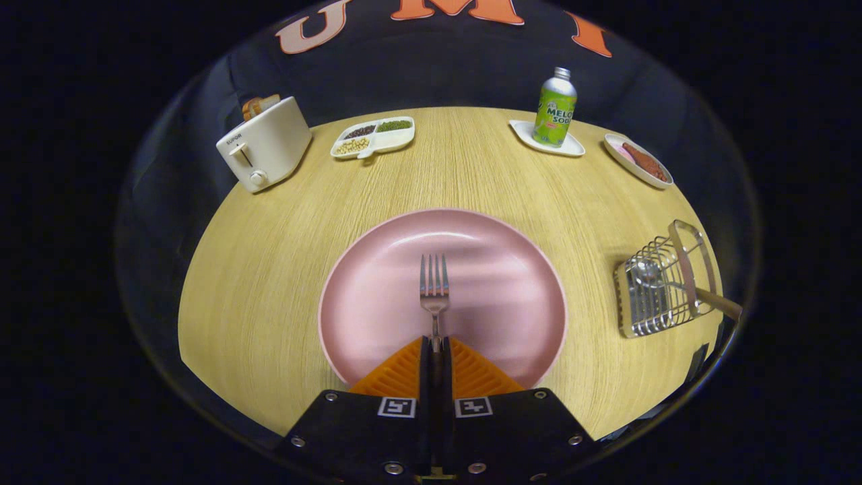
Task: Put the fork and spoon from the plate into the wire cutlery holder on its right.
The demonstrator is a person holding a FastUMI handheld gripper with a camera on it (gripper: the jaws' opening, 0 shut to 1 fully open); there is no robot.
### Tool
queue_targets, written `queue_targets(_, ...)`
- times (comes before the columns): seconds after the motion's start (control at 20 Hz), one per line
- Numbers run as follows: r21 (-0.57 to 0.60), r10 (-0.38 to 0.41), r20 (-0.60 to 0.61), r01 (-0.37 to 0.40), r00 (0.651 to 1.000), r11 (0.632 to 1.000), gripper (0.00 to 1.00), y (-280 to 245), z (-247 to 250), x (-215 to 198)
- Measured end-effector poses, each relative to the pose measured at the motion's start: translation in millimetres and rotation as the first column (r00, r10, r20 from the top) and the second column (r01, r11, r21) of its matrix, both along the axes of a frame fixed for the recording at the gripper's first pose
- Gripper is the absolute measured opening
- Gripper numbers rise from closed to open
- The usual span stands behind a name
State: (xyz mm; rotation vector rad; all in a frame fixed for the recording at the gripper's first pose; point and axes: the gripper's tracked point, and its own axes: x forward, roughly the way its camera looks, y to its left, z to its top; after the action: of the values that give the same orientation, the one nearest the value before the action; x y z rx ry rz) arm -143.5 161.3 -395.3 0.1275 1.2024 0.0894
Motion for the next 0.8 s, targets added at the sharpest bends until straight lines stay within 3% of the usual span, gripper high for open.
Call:
queue_targets(0.35, -0.021, 0.052, 0.013, -0.052, 0.999, 0.998, 0.05, -28.9, -2.1, 1.9)
queue_targets(0.8, -0.09, 0.153, -0.122, -0.165, 0.981, 0.982, 0.06, -27.7, -27.7, -13.2)
